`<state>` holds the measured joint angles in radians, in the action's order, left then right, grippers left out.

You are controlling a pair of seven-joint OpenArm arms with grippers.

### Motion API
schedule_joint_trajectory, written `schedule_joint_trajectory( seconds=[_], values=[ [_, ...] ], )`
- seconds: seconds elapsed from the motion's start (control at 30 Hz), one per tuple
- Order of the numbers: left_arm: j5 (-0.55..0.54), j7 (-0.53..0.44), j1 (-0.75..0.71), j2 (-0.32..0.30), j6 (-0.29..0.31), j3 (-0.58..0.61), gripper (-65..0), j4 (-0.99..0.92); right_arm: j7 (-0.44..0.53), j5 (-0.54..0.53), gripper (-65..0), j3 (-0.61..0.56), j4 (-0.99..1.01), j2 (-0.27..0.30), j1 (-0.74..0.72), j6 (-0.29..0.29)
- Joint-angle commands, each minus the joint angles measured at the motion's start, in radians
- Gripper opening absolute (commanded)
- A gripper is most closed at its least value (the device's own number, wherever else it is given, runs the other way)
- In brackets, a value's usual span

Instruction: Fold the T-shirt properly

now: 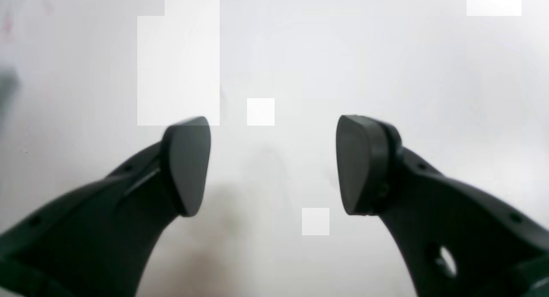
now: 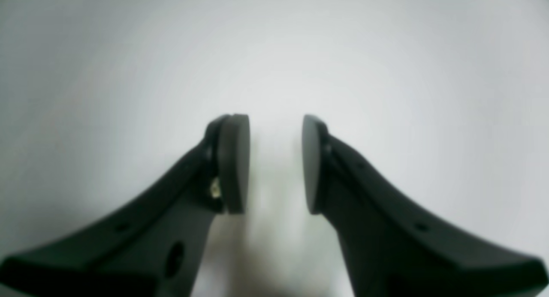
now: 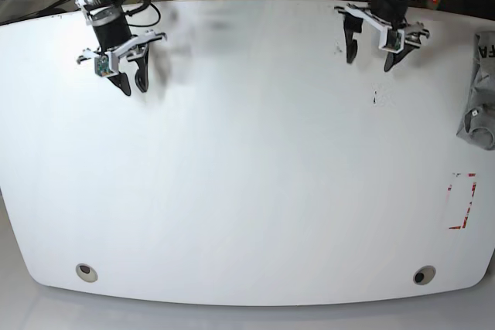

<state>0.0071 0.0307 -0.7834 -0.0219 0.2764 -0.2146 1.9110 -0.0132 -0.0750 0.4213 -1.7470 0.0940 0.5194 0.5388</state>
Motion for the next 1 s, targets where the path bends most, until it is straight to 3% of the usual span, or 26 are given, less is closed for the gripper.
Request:
schedule_joint_trajectory(
  seconds=[0.0, 0.33, 0.6, 0.73, 0.97],
  values=[
    [-0.008, -0.028, -0.058, 0.023, -0.009, -0.004, -22.9, 0.023, 0.025, -0.052, -46.1, 0.006, -0.032, 0.014, 0.063, -0.003],
    [-0.009, -0.028, -0.351, 0.126, -0.009, -0.006, -23.1, 0.017, 0.025, -0.165, -46.1, 0.006, -0.037, 0.042, 0.416, 0.005],
    [-0.011, -0.028, -0.463, 0.132, -0.010, -0.006, -23.1, -0.084, 0.025, -0.194, -46.1, -0.023, 0.049, 0.040, 0.640, 0.010],
    [-0.011, -0.030, -0.405, 0.124, -0.010, -0.007, -23.1, -0.279, 0.025, -0.185, -46.1, -0.097, 0.201, 0.065, 0.634, 0.033],
    [-0.003, -0.033, -0.184, 0.101, -0.010, -0.067, -23.1, -0.640, 0.025, -0.184, -46.1, -0.193, 0.560, 0.099, 0.439, 0.030]
  ],
)
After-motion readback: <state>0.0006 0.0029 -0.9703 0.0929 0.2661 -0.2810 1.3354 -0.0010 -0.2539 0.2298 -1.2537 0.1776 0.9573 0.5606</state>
